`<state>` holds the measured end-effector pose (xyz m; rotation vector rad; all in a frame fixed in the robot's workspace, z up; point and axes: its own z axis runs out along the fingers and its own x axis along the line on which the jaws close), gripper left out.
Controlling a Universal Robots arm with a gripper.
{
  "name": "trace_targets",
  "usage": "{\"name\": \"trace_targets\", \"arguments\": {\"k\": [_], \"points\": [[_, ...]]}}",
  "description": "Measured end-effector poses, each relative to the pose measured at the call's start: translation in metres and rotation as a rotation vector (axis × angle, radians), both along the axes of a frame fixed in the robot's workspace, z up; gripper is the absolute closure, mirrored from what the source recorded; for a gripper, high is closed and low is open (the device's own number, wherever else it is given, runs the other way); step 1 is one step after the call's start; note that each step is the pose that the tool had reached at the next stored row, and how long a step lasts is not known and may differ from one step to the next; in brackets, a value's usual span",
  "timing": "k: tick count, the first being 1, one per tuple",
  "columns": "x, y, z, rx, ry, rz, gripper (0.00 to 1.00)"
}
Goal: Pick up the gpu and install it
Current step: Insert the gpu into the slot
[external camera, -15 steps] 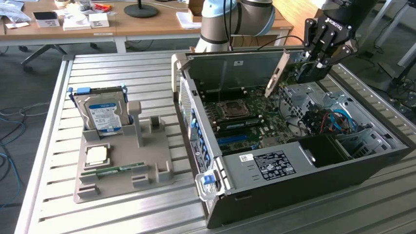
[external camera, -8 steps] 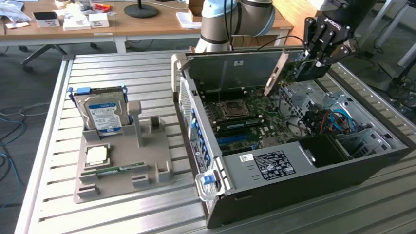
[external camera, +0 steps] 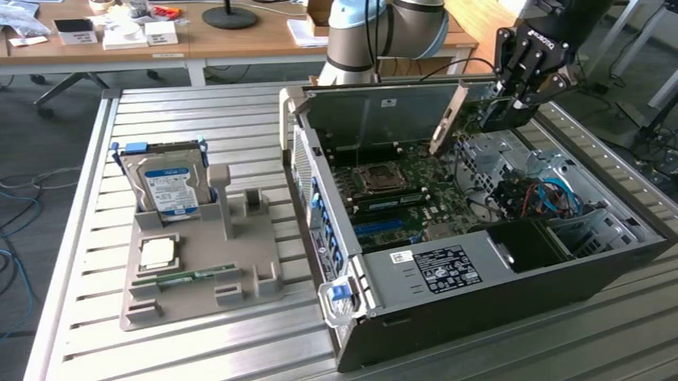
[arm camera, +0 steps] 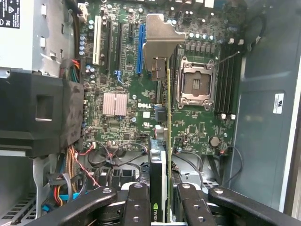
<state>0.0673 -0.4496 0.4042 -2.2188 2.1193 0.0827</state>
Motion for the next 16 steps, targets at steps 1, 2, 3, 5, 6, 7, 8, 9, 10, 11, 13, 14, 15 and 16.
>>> {"name": "trace_targets", "arguments": {"k": [1,2,3,5,6,7,8,9,10,11,13,14,15,16], "points": [[-0.0002,0.0,0.0,0.0,0.0,-0.005,0.73],[-0.0003,-0.0001,0.0,0.0,0.0,-0.01,0.73],[-0.0004,-0.0001,-0.0001,0.0,0.0,-0.016,0.73],[-0.0005,-0.0001,-0.0001,0.0,0.0,-0.025,0.73],[-0.0006,-0.0001,-0.0001,0.0,0.0,-0.026,0.73],[-0.0006,-0.0001,-0.0001,0.0,0.0,-0.026,0.73],[-0.0006,-0.0001,-0.0001,0.0,0.0001,-0.026,0.73],[-0.0006,-0.0001,-0.0001,0.0,0.0,-0.026,0.73],[-0.0006,-0.0001,-0.0001,0.0,0.0,-0.026,0.73],[-0.0007,-0.0001,-0.0001,0.0,0.0,-0.026,0.73],[-0.0012,-0.0001,-0.0001,0.0,0.0,-0.027,0.73],[-0.0012,-0.0001,-0.0001,0.0,0.0,-0.026,0.73],[-0.0012,-0.0001,-0.0001,0.0,0.0,-0.026,0.73],[-0.0012,-0.0001,-0.0001,0.0,0.0,-0.026,0.73]]}}
